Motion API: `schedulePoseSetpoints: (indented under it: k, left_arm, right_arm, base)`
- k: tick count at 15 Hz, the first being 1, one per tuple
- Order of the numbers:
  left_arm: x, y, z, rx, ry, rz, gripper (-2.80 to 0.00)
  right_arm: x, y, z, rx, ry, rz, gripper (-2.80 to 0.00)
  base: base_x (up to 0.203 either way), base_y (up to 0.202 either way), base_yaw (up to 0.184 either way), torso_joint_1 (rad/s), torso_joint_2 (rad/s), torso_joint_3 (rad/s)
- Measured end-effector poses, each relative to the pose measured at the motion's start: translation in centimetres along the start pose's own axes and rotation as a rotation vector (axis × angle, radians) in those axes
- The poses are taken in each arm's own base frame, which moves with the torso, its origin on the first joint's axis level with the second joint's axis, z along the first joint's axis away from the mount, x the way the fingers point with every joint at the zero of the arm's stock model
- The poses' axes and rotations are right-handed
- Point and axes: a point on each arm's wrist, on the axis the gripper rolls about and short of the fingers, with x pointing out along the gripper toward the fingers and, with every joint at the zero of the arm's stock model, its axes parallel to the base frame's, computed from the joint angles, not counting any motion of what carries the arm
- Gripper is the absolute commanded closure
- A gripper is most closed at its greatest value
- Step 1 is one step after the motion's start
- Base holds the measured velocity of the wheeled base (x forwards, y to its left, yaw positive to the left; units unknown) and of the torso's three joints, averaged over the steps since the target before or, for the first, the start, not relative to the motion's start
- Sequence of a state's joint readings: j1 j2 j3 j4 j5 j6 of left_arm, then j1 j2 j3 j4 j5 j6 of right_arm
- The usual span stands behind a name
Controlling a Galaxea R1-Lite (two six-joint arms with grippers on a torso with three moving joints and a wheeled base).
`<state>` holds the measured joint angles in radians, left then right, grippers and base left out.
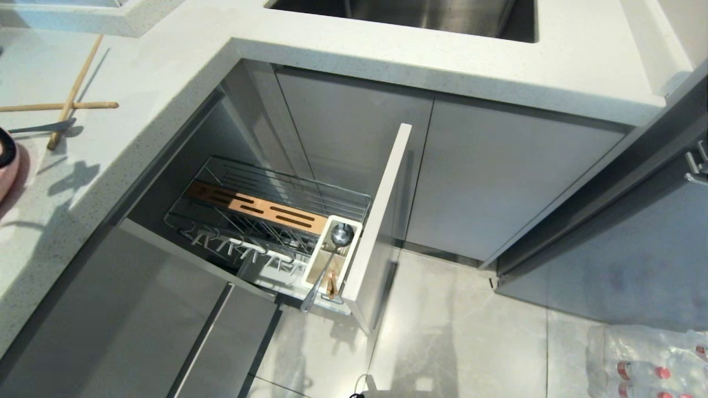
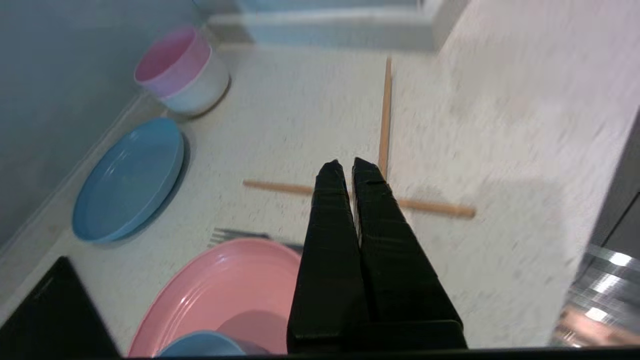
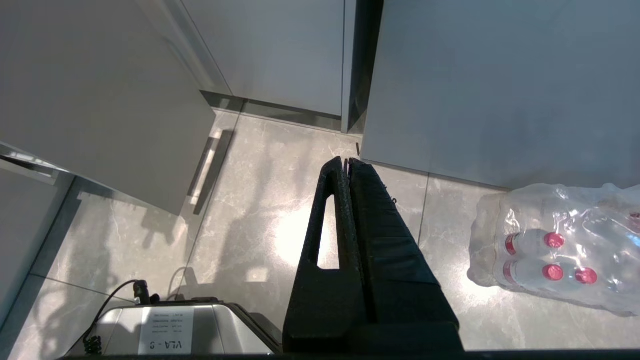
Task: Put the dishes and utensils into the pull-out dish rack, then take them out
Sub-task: Close the cupboard
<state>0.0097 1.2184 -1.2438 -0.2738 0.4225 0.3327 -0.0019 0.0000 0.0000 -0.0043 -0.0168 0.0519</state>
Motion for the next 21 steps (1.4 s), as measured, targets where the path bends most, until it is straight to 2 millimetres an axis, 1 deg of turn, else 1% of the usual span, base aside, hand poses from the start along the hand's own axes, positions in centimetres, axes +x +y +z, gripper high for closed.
schedulePoseSetpoints:
  k: [4, 7, 10, 12, 13, 15, 18, 21]
  left_arm:
    - [-1.5, 1.1, 2.9, -0.236, -0.126, -0.038, 0.00]
    - [-2.8, 1.7, 5.4, -0.468, -0.210, -0.132, 0.00]
    - [-3.8, 2.0, 7.3, -0.696, -0.192, -0.235, 0.00]
    - [-4.4, 1.9, 8.3, -0.834, -0.116, -0.338, 0.00]
    - [-4.6, 1.6, 8.5, -0.892, -0.050, -0.413, 0.00]
    - [-4.8, 0.6, 8.3, -0.956, 0.095, -0.576, 0.00]
    - [-4.5, -1.8, 7.5, -0.975, 0.311, -0.822, 0.00]
    - [-4.1, -4.4, 6.6, -0.942, 0.438, -0.955, 0.00]
  right_arm:
    - [0.0, 0.0, 0.0, 0.000, 0.000, 0.000, 0.00]
    - [0.0, 0.0, 0.0, 0.000, 0.000, 0.000, 0.00]
    - [0.0, 0.0, 0.0, 0.000, 0.000, 0.000, 0.00]
    - [0.0, 0.0, 0.0, 0.000, 0.000, 0.000, 0.00]
    - [0.0, 0.0, 0.0, 0.000, 0.000, 0.000, 0.00]
    - [0.0, 0.0, 0.0, 0.000, 0.000, 0.000, 0.00]
    - [0.0, 0.0, 0.0, 0.000, 0.000, 0.000, 0.00]
    - [0.0, 0.0, 0.0, 0.000, 0.000, 0.000, 0.00]
  base:
    - [0.000, 0.000, 0.000, 0.000, 0.00, 0.000]
    - [0.000, 0.000, 0.000, 0.000, 0.00, 0.000]
    - [0.000, 0.000, 0.000, 0.000, 0.00, 0.000]
    - [0.000, 0.000, 0.000, 0.000, 0.00, 0.000]
    - [0.000, 0.000, 0.000, 0.000, 0.00, 0.000]
    - [0.000, 0.000, 0.000, 0.000, 0.00, 0.000]
    - [0.000, 0.000, 0.000, 0.000, 0.00, 0.000]
    - [0.000, 0.000, 0.000, 0.000, 0.00, 0.000]
